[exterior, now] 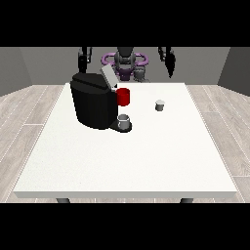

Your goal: Insert the coffee pod into the coffee machine and close the lid

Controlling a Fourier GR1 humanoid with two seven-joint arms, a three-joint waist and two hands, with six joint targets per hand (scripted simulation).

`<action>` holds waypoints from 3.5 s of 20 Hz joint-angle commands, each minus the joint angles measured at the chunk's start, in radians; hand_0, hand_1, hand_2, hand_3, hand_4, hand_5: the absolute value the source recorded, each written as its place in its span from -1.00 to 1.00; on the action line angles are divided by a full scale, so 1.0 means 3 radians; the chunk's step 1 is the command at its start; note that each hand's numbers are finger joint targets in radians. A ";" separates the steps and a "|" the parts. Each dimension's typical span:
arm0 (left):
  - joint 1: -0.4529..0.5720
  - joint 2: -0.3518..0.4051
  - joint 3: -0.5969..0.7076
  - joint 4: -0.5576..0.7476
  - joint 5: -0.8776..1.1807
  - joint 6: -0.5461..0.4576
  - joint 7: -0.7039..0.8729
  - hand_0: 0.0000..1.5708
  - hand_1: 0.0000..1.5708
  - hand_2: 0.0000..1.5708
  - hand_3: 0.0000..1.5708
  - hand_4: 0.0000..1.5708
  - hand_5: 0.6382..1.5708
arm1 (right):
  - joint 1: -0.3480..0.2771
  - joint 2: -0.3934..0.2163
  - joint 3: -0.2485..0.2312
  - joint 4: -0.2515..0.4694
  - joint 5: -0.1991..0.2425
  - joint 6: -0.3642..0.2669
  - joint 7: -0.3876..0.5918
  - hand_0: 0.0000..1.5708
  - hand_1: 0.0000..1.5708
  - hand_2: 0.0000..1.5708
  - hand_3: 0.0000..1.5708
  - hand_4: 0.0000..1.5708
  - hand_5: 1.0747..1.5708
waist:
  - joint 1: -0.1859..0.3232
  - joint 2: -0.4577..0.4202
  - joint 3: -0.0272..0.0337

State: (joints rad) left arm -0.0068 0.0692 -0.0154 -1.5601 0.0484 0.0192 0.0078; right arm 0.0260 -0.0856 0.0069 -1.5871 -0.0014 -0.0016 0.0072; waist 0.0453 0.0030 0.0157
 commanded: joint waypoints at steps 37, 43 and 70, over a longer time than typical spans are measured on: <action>-0.1467 0.0987 0.0480 0.2155 -0.0791 -0.0419 -0.0390 -1.00 -1.00 -1.00 -1.00 -1.00 1.00 | -0.0642 0.0144 -0.0174 0.0261 -0.0072 -0.0362 -0.0193 -1.00 -1.00 -1.00 -1.00 -0.50 1.00 | -0.0595 0.0603 -0.0053; -0.1518 0.0852 0.0191 0.2214 -0.1148 -0.0325 -0.0367 -1.00 -1.00 -0.42 -1.00 -1.00 1.00 | -0.0759 0.0131 -0.0199 0.0521 0.0034 -0.0473 -0.0064 -1.00 -1.00 -1.00 -1.00 -0.45 1.00 | -0.0475 0.0484 -0.0052; -0.1992 0.1003 0.0242 0.3364 -0.1998 0.0601 -0.1006 0.17 0.17 0.33 0.06 -0.54 1.00 | -0.0832 0.0280 -0.0022 0.0417 0.0069 -0.0570 -0.0124 -1.00 -1.00 -1.00 -1.00 -0.37 1.00 | -0.0704 0.0761 -0.0054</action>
State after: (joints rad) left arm -0.5836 0.3694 0.0523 -0.6023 -0.5259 0.1663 -0.2587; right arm -0.2062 -0.0224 -0.0113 -1.4486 0.0172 -0.1573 -0.0256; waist -0.1606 0.2030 0.0029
